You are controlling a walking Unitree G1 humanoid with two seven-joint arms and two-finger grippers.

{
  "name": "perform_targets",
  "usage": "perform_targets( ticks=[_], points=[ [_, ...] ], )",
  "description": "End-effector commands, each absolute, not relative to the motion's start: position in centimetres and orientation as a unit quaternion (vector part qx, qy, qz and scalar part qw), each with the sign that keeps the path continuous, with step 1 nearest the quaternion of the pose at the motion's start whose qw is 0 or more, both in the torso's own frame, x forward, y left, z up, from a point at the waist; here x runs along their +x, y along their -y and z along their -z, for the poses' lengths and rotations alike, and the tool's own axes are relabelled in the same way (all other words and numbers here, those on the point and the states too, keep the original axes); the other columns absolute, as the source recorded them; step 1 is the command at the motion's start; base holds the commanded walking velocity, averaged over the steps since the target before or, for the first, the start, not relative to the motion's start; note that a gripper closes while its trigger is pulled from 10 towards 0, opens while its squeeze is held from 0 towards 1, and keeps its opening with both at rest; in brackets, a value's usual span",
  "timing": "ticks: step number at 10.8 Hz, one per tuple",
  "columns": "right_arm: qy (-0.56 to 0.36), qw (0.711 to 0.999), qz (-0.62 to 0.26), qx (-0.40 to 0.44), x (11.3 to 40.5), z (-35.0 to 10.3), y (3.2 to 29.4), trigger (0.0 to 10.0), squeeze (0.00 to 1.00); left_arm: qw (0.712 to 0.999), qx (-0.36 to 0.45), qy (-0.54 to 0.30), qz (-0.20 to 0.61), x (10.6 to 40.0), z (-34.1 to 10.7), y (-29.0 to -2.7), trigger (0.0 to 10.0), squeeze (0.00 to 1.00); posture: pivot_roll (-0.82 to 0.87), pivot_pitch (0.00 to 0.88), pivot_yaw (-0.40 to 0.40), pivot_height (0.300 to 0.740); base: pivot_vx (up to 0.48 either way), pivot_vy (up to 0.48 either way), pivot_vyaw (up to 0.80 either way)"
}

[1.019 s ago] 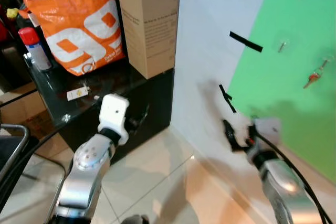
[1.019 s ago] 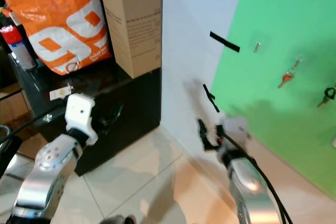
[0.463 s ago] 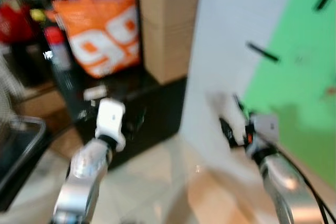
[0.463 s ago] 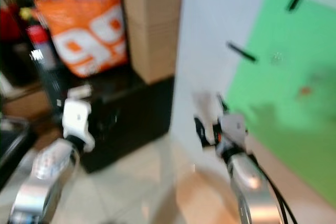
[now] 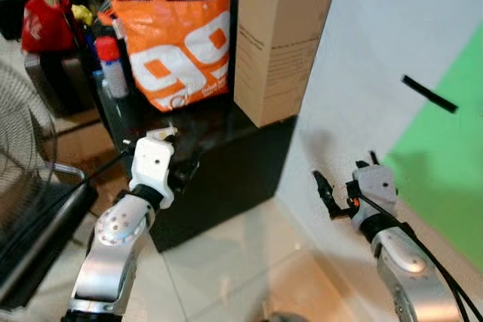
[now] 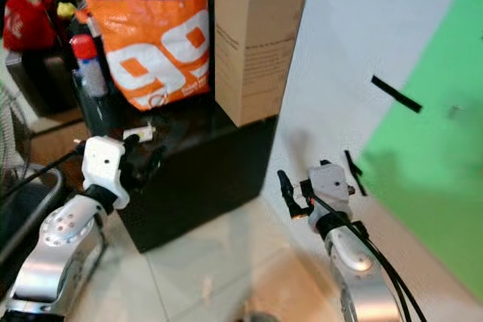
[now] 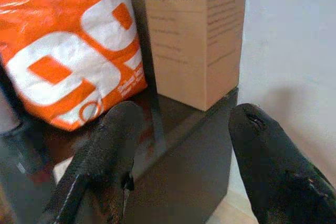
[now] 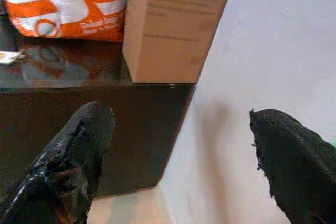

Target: Hang keys on a hook

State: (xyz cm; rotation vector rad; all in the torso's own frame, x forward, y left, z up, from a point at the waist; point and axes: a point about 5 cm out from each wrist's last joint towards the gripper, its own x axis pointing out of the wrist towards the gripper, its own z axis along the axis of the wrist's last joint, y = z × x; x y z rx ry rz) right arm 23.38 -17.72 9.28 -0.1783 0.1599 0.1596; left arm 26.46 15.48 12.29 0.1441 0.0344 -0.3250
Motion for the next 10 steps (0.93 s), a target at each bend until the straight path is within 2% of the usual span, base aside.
perform_targets(
  ticks=[1,7,10],
  points=[
    [-0.083,0.990,-0.067,-0.095,23.47,-9.35,18.13,10.0,1.00,0.983,0.075,-0.015,0.168,26.56,-12.35,-15.14,10.0,0.00,-0.10,0.000,0.001,0.740,0.352,0.000,0.00],
    [-0.099,0.993,-0.030,-0.058,23.17,-8.70,18.34,10.0,1.00,0.982,0.082,-0.019,0.171,26.48,-12.15,-15.28,10.0,0.00,-0.10,0.000,-0.003,0.740,0.351,0.000,0.00],
    [-0.096,0.992,-0.023,-0.081,23.14,-8.65,18.77,10.0,1.00,0.981,0.083,-0.022,0.173,26.59,-12.01,-15.21,10.0,0.00,-0.11,0.000,0.003,0.740,0.349,0.000,0.00]
  ],
)
